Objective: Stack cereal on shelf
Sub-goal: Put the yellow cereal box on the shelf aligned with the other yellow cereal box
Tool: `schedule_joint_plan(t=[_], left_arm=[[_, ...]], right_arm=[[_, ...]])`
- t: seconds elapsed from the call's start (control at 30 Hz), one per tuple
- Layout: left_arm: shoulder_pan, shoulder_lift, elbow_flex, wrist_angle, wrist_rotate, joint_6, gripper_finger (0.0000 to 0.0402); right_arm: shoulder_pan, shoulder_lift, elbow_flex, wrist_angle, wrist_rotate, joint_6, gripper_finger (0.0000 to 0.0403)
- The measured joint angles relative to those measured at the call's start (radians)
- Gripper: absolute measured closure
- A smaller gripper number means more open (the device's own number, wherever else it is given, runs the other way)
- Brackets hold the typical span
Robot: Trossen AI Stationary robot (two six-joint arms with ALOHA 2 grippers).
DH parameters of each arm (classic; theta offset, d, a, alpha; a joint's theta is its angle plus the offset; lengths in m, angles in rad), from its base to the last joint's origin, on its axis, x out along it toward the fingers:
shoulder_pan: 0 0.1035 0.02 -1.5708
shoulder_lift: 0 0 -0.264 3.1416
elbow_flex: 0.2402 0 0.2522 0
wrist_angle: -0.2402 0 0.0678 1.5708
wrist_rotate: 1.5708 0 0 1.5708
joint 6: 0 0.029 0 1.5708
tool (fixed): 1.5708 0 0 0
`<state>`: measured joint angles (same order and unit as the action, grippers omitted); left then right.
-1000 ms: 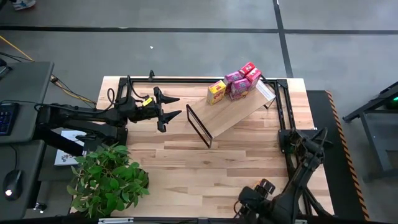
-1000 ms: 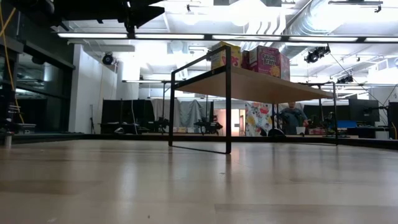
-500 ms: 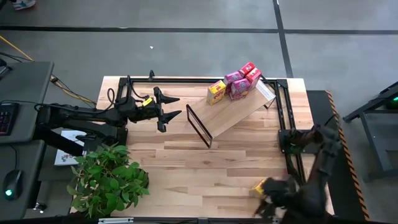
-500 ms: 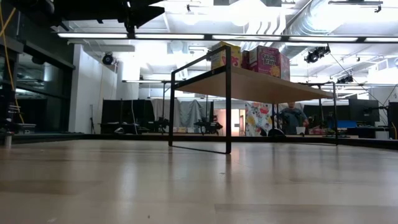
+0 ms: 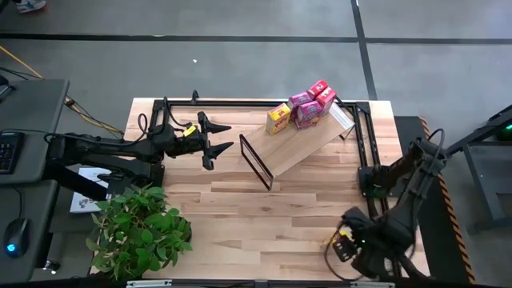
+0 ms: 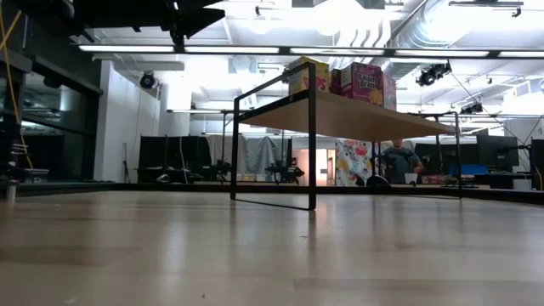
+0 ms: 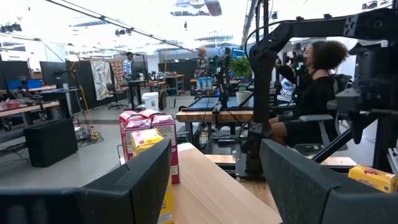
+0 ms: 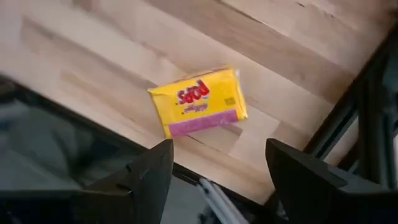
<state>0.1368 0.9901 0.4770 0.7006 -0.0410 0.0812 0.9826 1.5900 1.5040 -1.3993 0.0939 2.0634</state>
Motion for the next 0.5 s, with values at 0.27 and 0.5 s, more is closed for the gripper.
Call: schedule_joint_plan(t=[0.27, 0.5], left_arm=[[0.0, 0.0, 0.0, -0.001, 0.0, 0.001, 0.0165], [0.0, 0.0, 0.0, -0.002, 0.0, 0.001, 0.0165]], right_arm=[[-0.071, 0.006, 0.0, 0.01, -0.077, -0.498, 0.0155], [-0.074, 0.007, 0.0, 0.006, -0.1, -1.005, 0.0155]])
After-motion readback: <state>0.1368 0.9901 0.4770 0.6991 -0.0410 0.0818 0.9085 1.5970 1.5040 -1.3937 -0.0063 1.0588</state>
